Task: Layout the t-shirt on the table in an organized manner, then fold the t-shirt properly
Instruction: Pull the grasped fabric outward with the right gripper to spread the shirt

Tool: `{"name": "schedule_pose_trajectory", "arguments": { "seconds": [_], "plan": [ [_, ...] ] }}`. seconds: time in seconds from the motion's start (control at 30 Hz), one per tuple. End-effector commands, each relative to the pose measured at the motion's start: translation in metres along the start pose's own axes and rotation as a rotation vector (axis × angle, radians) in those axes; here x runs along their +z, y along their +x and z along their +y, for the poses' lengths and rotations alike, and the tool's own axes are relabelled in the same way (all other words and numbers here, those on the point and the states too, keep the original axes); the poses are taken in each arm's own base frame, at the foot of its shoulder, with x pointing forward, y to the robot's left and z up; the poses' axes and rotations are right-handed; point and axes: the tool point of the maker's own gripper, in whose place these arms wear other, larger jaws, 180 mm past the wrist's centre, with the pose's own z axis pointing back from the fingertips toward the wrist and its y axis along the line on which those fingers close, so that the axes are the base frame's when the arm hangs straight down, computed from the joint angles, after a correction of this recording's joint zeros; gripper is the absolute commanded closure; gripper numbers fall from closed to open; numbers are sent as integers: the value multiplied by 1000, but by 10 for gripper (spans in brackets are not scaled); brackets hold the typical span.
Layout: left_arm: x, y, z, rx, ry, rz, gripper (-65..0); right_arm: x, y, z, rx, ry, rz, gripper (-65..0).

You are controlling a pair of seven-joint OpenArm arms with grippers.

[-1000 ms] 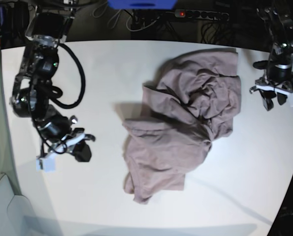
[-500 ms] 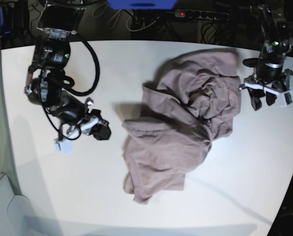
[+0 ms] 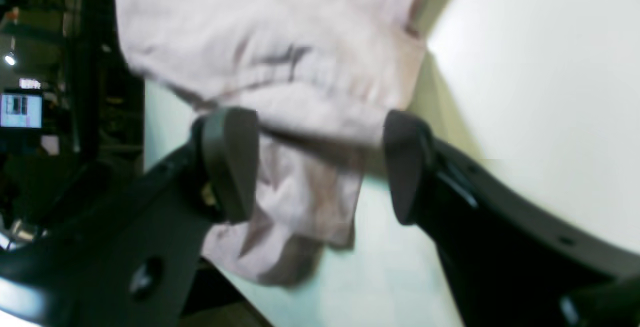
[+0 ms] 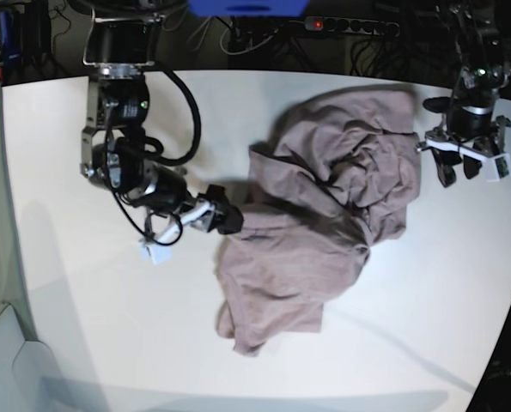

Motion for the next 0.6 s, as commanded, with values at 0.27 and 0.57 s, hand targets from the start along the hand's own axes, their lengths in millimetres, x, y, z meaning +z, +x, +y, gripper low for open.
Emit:
{"name": "schedule_pose_trajectory", "arguments": {
  "seconds": [0.27, 0.57],
  "plan": [
    [2, 15, 0, -11, -4, -51, -284, -7, 14, 3, -14, 23, -36, -400],
    [1, 16, 0, -10, -5, -55, -284, 0, 12, -14, -6, -13, -34, -400]
  ]
}}
